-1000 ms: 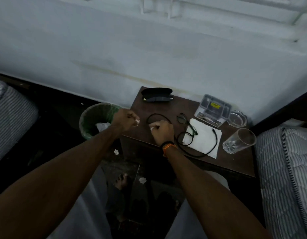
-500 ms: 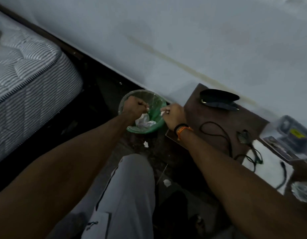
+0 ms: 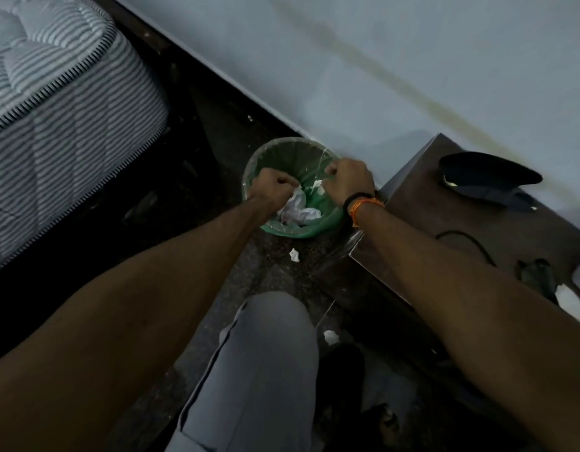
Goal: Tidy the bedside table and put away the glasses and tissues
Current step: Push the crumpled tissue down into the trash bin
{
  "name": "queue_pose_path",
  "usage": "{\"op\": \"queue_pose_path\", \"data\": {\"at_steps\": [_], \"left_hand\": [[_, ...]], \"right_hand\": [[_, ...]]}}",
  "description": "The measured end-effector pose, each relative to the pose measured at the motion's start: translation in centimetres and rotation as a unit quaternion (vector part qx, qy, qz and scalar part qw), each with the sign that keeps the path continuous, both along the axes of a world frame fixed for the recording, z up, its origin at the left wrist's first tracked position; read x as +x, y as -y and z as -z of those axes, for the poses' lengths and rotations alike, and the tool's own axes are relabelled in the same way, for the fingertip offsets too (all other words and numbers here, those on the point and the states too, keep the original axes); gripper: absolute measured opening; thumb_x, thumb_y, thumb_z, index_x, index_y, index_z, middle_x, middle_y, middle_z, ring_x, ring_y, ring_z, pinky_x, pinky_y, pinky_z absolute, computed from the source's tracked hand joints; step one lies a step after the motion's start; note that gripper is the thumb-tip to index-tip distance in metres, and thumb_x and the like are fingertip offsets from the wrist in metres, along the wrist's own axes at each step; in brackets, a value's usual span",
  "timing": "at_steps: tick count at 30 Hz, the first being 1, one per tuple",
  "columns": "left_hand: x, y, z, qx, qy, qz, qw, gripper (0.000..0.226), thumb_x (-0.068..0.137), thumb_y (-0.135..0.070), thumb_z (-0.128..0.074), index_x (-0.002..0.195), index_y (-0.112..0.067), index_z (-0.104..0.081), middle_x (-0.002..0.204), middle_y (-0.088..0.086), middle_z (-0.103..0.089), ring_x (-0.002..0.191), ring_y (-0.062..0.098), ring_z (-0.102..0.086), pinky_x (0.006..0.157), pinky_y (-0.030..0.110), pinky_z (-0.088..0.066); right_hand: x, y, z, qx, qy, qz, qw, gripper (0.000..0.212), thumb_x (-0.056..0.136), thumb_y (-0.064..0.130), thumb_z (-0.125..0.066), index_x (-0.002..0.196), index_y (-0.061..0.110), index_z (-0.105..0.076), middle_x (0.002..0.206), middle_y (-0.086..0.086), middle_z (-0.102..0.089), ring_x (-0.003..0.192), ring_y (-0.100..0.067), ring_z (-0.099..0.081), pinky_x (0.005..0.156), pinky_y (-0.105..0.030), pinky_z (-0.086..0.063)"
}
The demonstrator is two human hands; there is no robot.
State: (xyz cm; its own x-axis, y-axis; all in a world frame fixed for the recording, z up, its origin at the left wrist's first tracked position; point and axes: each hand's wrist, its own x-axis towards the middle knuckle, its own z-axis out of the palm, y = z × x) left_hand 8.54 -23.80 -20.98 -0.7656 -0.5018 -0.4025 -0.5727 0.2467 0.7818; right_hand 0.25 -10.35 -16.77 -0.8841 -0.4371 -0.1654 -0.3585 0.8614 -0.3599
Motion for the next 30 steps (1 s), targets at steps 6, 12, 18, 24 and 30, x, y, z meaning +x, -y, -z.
{"op": "queue_pose_path", "data": {"at_steps": [6, 12, 18, 24, 30], "left_hand": [[0.3, -0.2, 0.2, -0.011, 0.013, 0.002, 1.000, 0.023, 0.077, -0.003, -0.061, 0.090, -0.011, -0.078, 0.097, 0.010, -0.076, 0.092, 0.021, -0.070, 0.085, 0.036, -0.059], [1.3, -1.8, -2.5, -0.053, 0.031, 0.074, 0.995, 0.017, 0.080, -0.009, -0.063, 0.088, -0.010, -0.077, 0.093, 0.011, -0.076, 0.085, 0.026, -0.073, 0.080, 0.040, -0.061], [4.1, -5.4, -5.8, -0.162, 0.085, 0.256, 0.949, 0.025, 0.090, -0.015, -0.057, 0.100, 0.000, -0.073, 0.107, 0.019, -0.072, 0.100, 0.032, -0.065, 0.082, 0.028, -0.047], [6.7, -7.8, -6.5, -0.188, 0.162, 0.395, 0.885, 0.033, 0.098, -0.023, -0.052, 0.118, 0.000, -0.064, 0.122, 0.019, -0.064, 0.108, 0.031, -0.061, 0.083, 0.030, -0.042], [7.0, -8.7, -4.6, -0.219, 0.177, 0.487, 0.827, 0.031, 0.091, -0.023, -0.058, 0.115, -0.006, -0.066, 0.120, 0.017, -0.066, 0.108, 0.032, -0.062, 0.090, 0.034, -0.047]], "right_hand": [[1.3, -0.7, -0.9, -0.046, -0.026, 0.021, 0.998, 0.022, 0.077, -0.001, -0.057, 0.093, 0.003, -0.072, 0.102, -0.017, -0.070, 0.093, -0.037, -0.064, 0.080, -0.043, -0.054], [4.3, -2.9, -2.8, -0.074, -0.047, 0.007, 0.996, 0.026, 0.083, 0.003, -0.057, 0.102, 0.011, -0.073, 0.115, -0.014, -0.066, 0.104, -0.036, -0.062, 0.088, -0.041, -0.052], [8.9, -5.0, -4.1, -0.151, -0.089, -0.034, 0.984, 0.023, 0.087, 0.007, -0.053, 0.099, 0.008, -0.072, 0.105, -0.012, -0.068, 0.096, -0.033, -0.063, 0.080, -0.041, -0.054], [15.5, -8.1, -3.1, -0.224, -0.095, -0.019, 0.970, 0.021, 0.091, 0.011, -0.055, 0.104, 0.006, -0.072, 0.102, -0.014, -0.068, 0.091, -0.032, -0.064, 0.076, -0.039, -0.053], [19.1, -12.1, 1.6, -0.175, -0.053, -0.049, 0.982, 0.012, 0.087, 0.010, -0.059, 0.088, 0.004, -0.070, 0.091, -0.015, -0.066, 0.078, -0.035, -0.066, 0.063, -0.042, -0.054]]}}
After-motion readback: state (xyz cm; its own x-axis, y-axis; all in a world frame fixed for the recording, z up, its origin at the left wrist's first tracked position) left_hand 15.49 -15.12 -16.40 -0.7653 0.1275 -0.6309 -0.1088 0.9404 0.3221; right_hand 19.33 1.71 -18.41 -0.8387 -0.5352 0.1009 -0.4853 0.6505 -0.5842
